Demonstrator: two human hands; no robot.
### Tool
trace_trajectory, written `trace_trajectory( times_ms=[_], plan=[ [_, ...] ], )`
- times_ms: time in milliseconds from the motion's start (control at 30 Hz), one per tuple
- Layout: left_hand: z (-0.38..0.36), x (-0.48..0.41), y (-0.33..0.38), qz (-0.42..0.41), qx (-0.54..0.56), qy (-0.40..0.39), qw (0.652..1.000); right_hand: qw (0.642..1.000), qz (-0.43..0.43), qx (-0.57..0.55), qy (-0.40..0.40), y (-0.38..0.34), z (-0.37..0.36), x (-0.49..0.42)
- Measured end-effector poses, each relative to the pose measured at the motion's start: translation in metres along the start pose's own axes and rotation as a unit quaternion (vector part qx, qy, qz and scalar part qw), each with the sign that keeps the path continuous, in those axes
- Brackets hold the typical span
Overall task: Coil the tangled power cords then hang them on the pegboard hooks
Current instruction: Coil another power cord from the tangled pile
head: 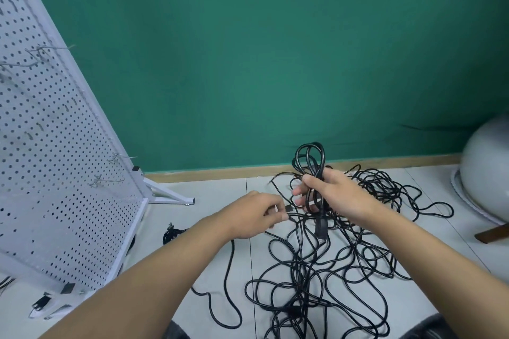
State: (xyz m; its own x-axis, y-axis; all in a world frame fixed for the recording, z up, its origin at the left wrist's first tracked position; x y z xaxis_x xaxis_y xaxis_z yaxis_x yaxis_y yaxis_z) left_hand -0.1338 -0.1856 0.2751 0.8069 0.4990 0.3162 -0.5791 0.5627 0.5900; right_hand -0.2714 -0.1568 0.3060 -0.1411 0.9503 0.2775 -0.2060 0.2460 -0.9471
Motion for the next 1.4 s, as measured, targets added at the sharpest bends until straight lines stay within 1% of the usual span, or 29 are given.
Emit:
trace_trajectory(
  times_ms=[67,167,267,333,467,567,600,767,833,933,1000,1100,1200,1400],
  plan=[
    [0.014,0.007,0.012,-0.024,-0.080,0.042,0.996,0.998,-0.029,0.055,-0.011,0.006,0.002,-0.001],
    [0.027,0.015,0.029,-0.067,-0.138,0.068,0.986,0.986,-0.080,0.125,-0.075,0.016,-0.010,0.002],
    [0.044,0.026,0.040,-0.113,-0.160,0.139,0.971,0.981,-0.112,0.084,-0.134,0.025,-0.026,0.007],
    [0.050,0.030,0.044,-0.129,-0.165,0.177,0.962,0.979,-0.113,0.071,-0.152,0.024,-0.029,0.009],
    [0.059,0.038,0.049,-0.149,-0.102,0.214,0.960,0.973,-0.118,0.052,-0.190,0.023,-0.036,0.013],
    [0.066,0.041,0.044,-0.145,-0.080,0.231,0.959,0.971,-0.129,-0.020,-0.202,0.027,-0.041,0.013],
    [0.067,0.041,0.042,-0.142,-0.071,0.233,0.959,0.968,-0.128,-0.020,-0.215,0.026,-0.044,0.014],
    [0.058,0.035,0.040,-0.140,-0.051,0.201,0.968,0.953,-0.125,0.099,-0.256,0.022,-0.055,0.018],
    [0.056,0.030,0.032,-0.116,-0.037,0.181,0.976,0.950,-0.128,0.137,-0.250,0.020,-0.055,0.018],
    [0.060,0.032,0.015,-0.089,-0.021,0.173,0.981,0.948,-0.113,0.182,-0.235,0.020,-0.050,0.015],
    [0.058,0.035,0.016,-0.097,-0.023,0.151,0.983,0.951,-0.101,0.184,-0.227,0.021,-0.045,0.013],
    [0.047,0.034,0.029,-0.096,-0.093,0.117,0.984,0.947,-0.089,0.193,-0.239,0.021,-0.044,0.013],
    [0.045,0.033,0.033,-0.084,-0.120,0.114,0.983,0.938,-0.072,0.224,-0.255,0.019,-0.046,0.014],
    [0.051,0.032,0.035,-0.069,-0.124,0.128,0.982,0.946,0.016,0.228,-0.231,0.000,-0.041,0.014]
  ],
)
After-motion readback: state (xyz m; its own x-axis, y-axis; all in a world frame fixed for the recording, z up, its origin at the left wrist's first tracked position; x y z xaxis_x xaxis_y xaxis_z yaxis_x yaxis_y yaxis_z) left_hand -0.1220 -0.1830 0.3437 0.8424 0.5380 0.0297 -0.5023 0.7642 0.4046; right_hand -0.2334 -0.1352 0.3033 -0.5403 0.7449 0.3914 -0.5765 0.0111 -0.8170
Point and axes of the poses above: each hand's wrist, its own x-axis away from the middle knuckle, its own z-axis out of the back of the hand, y = z × x, the point moved 10 cm from there along -x, towards the middle knuckle, and after that the axes turned 13 degrees about -y, right-handed, at the moved point
